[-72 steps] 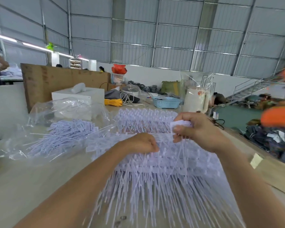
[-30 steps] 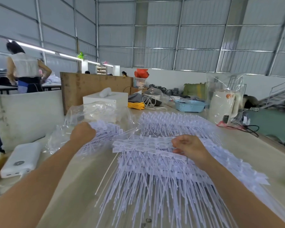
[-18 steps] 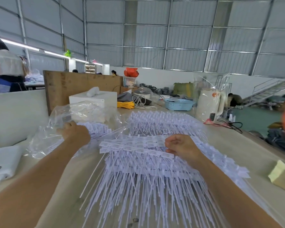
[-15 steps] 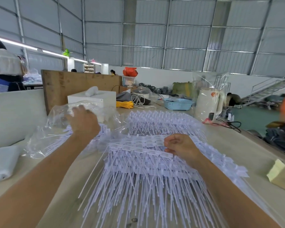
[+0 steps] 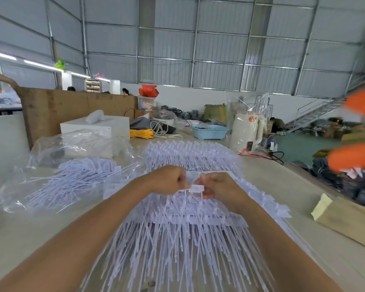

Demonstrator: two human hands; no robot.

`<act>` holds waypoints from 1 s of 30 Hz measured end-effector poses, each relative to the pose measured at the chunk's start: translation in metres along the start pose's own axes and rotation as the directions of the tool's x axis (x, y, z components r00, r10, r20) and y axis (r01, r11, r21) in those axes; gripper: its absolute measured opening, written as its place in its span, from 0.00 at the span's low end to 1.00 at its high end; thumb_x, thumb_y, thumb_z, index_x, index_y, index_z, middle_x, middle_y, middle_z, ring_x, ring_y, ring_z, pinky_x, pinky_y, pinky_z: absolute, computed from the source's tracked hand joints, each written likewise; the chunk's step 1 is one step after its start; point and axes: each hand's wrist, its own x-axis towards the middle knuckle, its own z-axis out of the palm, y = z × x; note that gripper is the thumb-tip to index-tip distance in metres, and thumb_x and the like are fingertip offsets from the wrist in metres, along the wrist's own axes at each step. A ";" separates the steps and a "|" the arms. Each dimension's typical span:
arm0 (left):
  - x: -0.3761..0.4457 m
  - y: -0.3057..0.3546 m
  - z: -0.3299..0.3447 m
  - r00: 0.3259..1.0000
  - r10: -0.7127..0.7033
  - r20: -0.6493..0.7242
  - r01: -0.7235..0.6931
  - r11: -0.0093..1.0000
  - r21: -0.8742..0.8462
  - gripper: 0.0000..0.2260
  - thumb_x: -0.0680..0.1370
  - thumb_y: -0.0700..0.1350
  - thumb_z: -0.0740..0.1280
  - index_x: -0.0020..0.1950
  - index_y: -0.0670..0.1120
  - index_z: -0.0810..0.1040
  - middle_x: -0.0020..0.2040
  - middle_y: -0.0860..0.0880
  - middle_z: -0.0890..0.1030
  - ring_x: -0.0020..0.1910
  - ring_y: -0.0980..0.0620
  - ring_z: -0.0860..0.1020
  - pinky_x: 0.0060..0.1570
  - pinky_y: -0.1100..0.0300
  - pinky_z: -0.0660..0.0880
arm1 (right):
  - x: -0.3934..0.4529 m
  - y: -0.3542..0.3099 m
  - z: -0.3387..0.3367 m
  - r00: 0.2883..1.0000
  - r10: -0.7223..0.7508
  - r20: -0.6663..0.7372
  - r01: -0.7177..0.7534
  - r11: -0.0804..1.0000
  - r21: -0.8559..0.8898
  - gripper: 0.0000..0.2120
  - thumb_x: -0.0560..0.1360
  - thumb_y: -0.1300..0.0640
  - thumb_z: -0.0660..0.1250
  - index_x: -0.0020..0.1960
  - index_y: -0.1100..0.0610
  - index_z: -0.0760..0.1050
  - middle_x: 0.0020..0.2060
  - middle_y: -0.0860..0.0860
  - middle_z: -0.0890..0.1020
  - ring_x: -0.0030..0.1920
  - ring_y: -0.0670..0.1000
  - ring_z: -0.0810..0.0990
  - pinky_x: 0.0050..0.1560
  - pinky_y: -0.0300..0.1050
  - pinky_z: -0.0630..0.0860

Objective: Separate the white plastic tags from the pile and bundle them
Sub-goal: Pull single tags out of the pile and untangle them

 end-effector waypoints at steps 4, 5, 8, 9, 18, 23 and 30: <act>0.008 0.017 -0.017 0.992 0.009 -0.126 -0.010 1.000 -0.007 0.07 0.79 0.51 0.64 0.45 0.50 0.71 0.39 0.54 0.73 0.44 0.49 0.76 0.44 0.55 0.71 | -0.005 -0.003 -0.007 0.989 -0.079 0.122 0.088 0.994 -0.071 0.09 0.78 0.57 0.63 0.44 0.59 0.79 0.34 0.53 0.82 0.34 0.47 0.81 0.34 0.39 0.76; 0.009 0.021 -0.020 0.991 -0.003 -0.133 0.002 1.000 -0.007 0.09 0.79 0.52 0.64 0.44 0.48 0.73 0.37 0.53 0.75 0.42 0.49 0.76 0.43 0.55 0.71 | -0.005 -0.005 -0.007 0.988 -0.117 0.104 0.127 0.988 -0.090 0.10 0.78 0.59 0.63 0.40 0.59 0.78 0.31 0.52 0.81 0.32 0.47 0.79 0.33 0.39 0.74; 0.010 0.030 -0.026 0.994 -0.054 -0.090 0.048 0.996 -0.076 0.18 0.80 0.54 0.62 0.37 0.42 0.78 0.31 0.47 0.77 0.30 0.51 0.73 0.34 0.60 0.68 | -0.004 -0.010 -0.008 0.971 -0.237 -0.034 0.231 0.966 -0.120 0.11 0.77 0.65 0.64 0.36 0.59 0.76 0.27 0.52 0.78 0.28 0.47 0.77 0.30 0.40 0.72; 0.010 0.033 -0.027 0.995 -0.058 -0.079 0.051 0.994 -0.095 0.20 0.80 0.53 0.62 0.33 0.43 0.77 0.30 0.46 0.77 0.28 0.51 0.71 0.33 0.60 0.67 | -0.004 -0.012 -0.008 0.967 -0.247 -0.055 0.240 0.964 -0.113 0.11 0.77 0.66 0.64 0.36 0.60 0.76 0.27 0.53 0.77 0.27 0.49 0.76 0.29 0.40 0.72; 0.005 0.041 -0.032 0.988 -0.147 -0.049 0.088 0.794 -0.601 0.16 0.79 0.47 0.65 0.33 0.43 0.72 0.18 0.53 0.68 0.22 0.54 0.62 0.23 0.65 0.57 | -0.008 -0.025 -0.017 0.942 -0.337 -0.009 0.331 0.930 -0.158 0.05 0.77 0.65 0.64 0.44 0.64 0.77 0.22 0.51 0.73 0.22 0.49 0.70 0.23 0.39 0.69; -0.002 0.038 -0.029 0.990 -0.068 0.123 0.135 0.692 -0.709 0.18 0.80 0.47 0.62 0.31 0.45 0.68 0.20 0.54 0.63 0.18 0.56 0.58 0.22 0.65 0.54 | -0.004 -0.020 -0.021 0.847 -0.525 -0.085 0.369 0.695 -0.617 0.04 0.75 0.66 0.66 0.42 0.64 0.78 0.28 0.49 0.77 0.27 0.48 0.74 0.31 0.43 0.72; -0.003 0.035 -0.029 0.995 -0.054 0.083 0.093 0.799 -0.595 0.18 0.82 0.43 0.58 0.35 0.42 0.79 0.28 0.49 0.74 0.24 0.54 0.64 0.27 0.62 0.59 | -0.008 -0.024 -0.058 0.939 -0.007 -0.344 0.095 0.966 0.239 0.06 0.77 0.68 0.62 0.42 0.65 0.75 0.28 0.54 0.74 0.21 0.45 0.69 0.20 0.35 0.66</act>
